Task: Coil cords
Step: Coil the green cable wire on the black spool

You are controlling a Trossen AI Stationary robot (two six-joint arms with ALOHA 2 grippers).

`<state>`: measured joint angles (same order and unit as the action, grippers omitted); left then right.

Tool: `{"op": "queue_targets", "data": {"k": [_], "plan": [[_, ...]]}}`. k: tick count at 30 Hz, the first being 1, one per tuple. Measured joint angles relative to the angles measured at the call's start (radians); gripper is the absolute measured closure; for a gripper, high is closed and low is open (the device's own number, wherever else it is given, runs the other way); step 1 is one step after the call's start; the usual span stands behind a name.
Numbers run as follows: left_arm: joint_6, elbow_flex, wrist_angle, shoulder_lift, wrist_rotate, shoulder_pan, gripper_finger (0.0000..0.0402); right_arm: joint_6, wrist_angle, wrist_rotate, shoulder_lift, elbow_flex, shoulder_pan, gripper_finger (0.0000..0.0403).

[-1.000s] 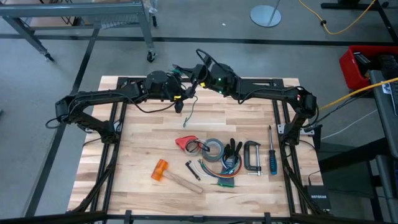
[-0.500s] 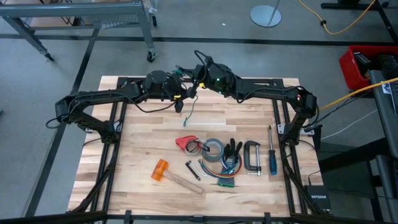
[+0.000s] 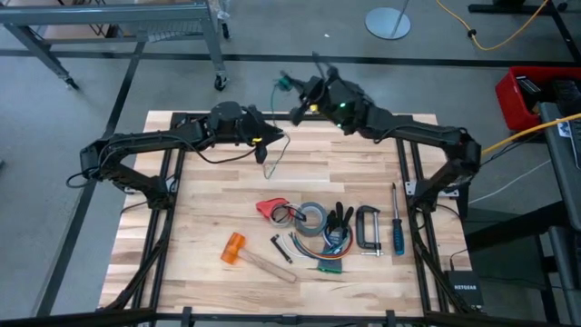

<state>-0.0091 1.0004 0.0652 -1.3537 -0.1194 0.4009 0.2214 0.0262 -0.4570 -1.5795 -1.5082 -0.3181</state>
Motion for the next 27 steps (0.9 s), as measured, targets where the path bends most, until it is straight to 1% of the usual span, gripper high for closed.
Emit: {"op": "queue_targets", "data": {"k": [3, 6, 10, 15, 18, 22, 27], "plan": [[0.002, 0.0, 0.045, -0.001, 0.015, 0.0, 0.0299, -0.02, -0.044, -0.039, 0.037, 0.0, -0.009, 0.0402], [0.003, 0.0, 0.061, -0.002, 0.082, 0.0, 0.0287, -0.062, -0.096, -0.059, 0.057, 0.0, -0.017, 0.0402], [-0.011, 0.0, 0.057, -0.003, 0.213, 0.0, 0.0286, -0.131, -0.139, -0.067, 0.063, 0.0, -0.017, 0.0402], [0.01, 0.0, 0.079, -0.007, 0.284, -0.001, 0.0295, -0.162, -0.128, -0.074, 0.063, 0.0, -0.017, 0.0402], [0.039, 0.0, 0.152, -0.025, 0.298, -0.002, 0.03, -0.166, -0.128, -0.072, 0.062, 0.0, -0.016, 0.0402], [0.063, 0.0, 0.27, -0.068, 0.3, -0.007, 0.0305, -0.168, -0.124, -0.033, 0.062, 0.0, -0.016, 0.0402], [0.046, 0.0, 0.331, -0.134, 0.3, -0.009, 0.0306, -0.166, -0.118, 0.001, 0.062, 0.0, -0.016, 0.0402]]}}
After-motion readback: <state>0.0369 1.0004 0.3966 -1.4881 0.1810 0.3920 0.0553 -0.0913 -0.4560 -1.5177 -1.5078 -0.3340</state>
